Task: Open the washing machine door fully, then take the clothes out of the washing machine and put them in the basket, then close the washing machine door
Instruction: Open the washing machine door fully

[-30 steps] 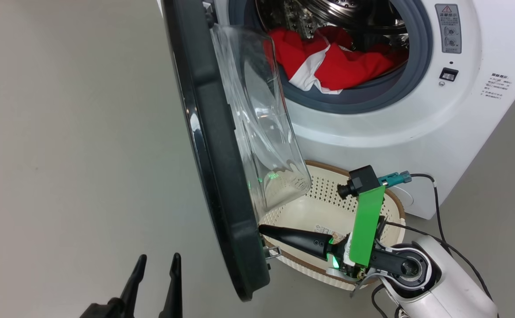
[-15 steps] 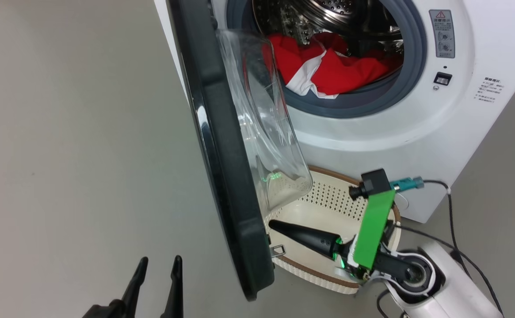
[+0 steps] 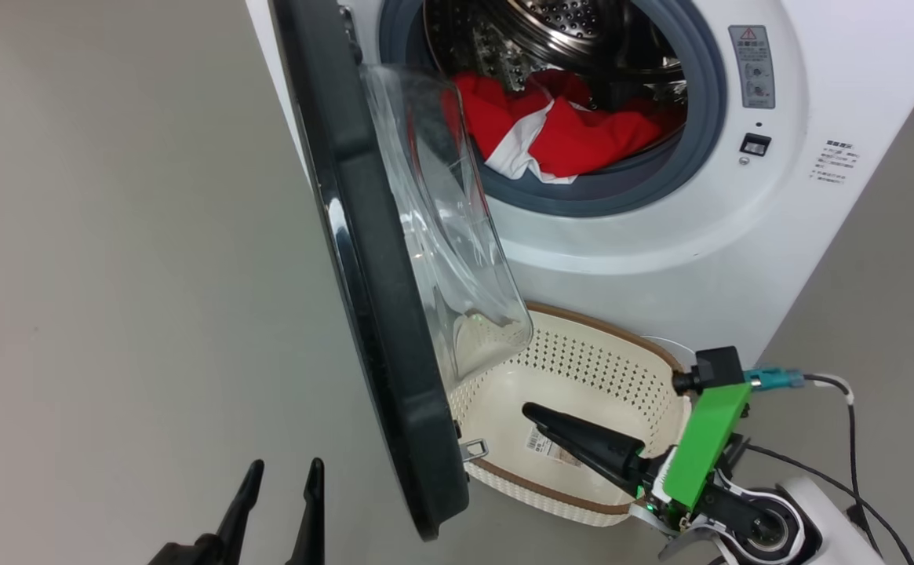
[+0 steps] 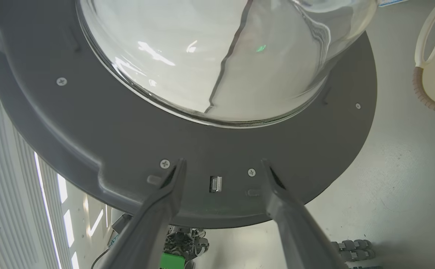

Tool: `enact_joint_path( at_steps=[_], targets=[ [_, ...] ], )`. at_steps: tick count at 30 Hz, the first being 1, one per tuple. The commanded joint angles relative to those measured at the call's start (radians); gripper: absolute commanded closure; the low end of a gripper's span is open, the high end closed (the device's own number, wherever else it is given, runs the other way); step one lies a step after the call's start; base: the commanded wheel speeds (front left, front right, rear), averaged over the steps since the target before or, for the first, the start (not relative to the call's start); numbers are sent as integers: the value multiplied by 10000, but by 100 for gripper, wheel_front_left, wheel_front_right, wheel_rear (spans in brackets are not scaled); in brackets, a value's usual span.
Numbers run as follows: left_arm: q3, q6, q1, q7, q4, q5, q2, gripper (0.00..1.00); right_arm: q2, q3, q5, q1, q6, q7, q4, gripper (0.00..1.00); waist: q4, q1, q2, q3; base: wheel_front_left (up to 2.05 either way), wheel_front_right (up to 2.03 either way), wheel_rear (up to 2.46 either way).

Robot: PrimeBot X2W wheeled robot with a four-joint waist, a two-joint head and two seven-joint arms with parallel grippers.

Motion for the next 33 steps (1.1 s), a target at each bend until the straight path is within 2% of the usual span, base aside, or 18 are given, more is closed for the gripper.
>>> enact_joint_path(
  at_steps=[1,17,23,33],
  targets=[
    [399,-62,-62,-92,-172,136,91,0,-32,4,-125,50,52,-248,-301,0,-95,0,0,-47,0,0,0],
    [605,-150,68,-92,-146,261,91,0,-787,-300,-505,738,52,-1541,-207,0,-530,0,0,-201,0,0,0],
    [712,-167,41,-92,-148,272,91,0,-1348,-60,-1392,866,52,-2881,-125,0,-666,0,0,-179,0,0,0],
    [824,-194,62,-92,-108,306,91,0,-2110,1089,-2206,788,52,-5010,331,0,-865,0,0,-238,0,0,0]
  ],
)
